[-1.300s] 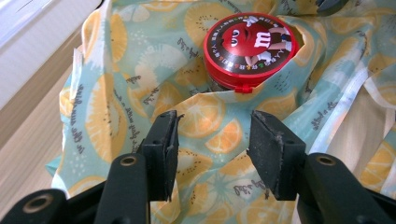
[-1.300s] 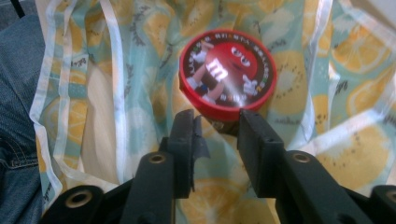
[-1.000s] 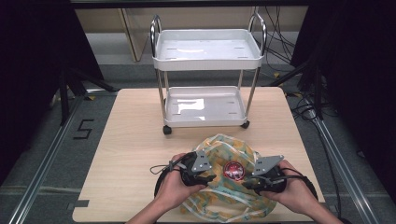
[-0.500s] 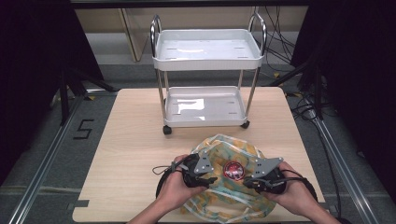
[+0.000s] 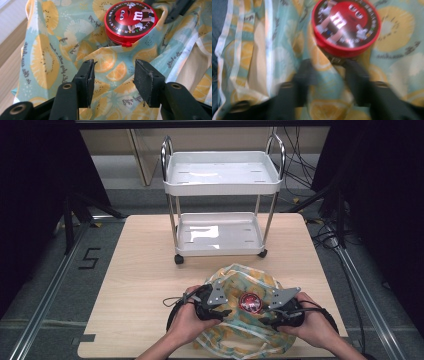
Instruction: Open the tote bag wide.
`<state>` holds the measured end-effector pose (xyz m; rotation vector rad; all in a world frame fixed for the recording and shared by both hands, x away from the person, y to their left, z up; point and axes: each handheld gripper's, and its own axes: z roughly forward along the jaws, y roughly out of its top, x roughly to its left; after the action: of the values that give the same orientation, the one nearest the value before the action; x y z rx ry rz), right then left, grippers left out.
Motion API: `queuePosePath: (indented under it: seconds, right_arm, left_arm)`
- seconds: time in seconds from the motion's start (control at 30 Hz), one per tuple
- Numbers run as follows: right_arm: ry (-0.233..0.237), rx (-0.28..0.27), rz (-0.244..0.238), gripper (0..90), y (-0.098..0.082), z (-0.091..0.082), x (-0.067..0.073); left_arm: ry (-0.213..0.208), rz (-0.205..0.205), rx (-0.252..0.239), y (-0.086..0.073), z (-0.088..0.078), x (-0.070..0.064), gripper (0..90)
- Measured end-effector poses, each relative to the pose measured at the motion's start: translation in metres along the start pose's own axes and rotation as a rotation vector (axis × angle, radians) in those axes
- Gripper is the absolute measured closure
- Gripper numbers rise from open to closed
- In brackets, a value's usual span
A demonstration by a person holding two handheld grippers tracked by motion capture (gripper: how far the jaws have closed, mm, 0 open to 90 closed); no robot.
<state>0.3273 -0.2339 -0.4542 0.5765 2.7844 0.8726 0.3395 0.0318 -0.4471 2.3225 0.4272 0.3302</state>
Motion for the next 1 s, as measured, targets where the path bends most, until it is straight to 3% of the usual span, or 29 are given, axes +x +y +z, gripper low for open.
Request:
queuePosePath:
  seconds: [0.03,0.07,0.1,0.17,0.23,0.33,0.37,0.53,0.57,0.7,0.73,0.9,1.0]
  right_arm:
    - [0.017,0.014,0.010,73.8,0.000,-0.001,0.003]
    - [0.017,0.014,0.010,73.8,0.000,-0.001,0.003]
    - [0.023,0.003,-0.034,76.5,0.000,0.000,0.001]
    - [0.049,-0.012,-0.013,85.0,-0.001,0.000,0.006]
    - [0.067,-0.009,-0.037,87.7,0.000,0.000,0.010]
    - [0.083,-0.013,-0.075,88.9,0.000,0.000,0.011]
    - [0.108,0.004,-0.087,90.0,0.000,0.000,0.014]
    - [0.148,0.014,-0.092,90.0,-0.002,0.003,0.017]
    - [0.166,0.015,-0.104,90.0,-0.004,0.004,0.018]
    - [0.201,0.031,-0.112,90.0,-0.007,0.006,0.020]
    - [0.201,0.031,-0.112,90.0,-0.007,0.006,0.020]
    - [0.203,0.044,-0.107,89.9,-0.008,0.007,0.023]
    - [0.206,0.042,-0.106,89.7,-0.009,0.007,0.023]
  left_arm:
    - [-0.002,0.001,0.001,0.000,0.000,0.000,50.7]
    - [-0.002,0.001,0.000,0.000,0.000,0.000,50.7]
    - [-0.002,0.001,0.001,0.000,0.000,0.000,50.7]
    - [-0.002,0.000,0.001,0.000,0.001,0.000,50.7]
    - [0.001,0.005,0.006,0.000,0.001,0.000,50.1]
    - [-0.010,-0.002,-0.001,0.000,0.001,-0.001,49.5]
    - [-0.016,0.002,-0.004,0.001,0.001,-0.001,48.8]
    - [-0.050,0.006,-0.029,0.004,0.001,-0.007,48.6]
    - [-0.068,0.032,-0.039,0.006,0.001,-0.011,49.1]
    - [-0.113,0.058,-0.064,0.012,0.002,-0.021,49.6]
    - [-0.129,0.092,-0.059,0.014,0.002,-0.024,49.6]
    - [-0.197,0.109,-0.079,0.021,0.009,-0.040,48.4]
    - [-0.206,0.139,-0.082,0.025,0.013,-0.044,47.5]
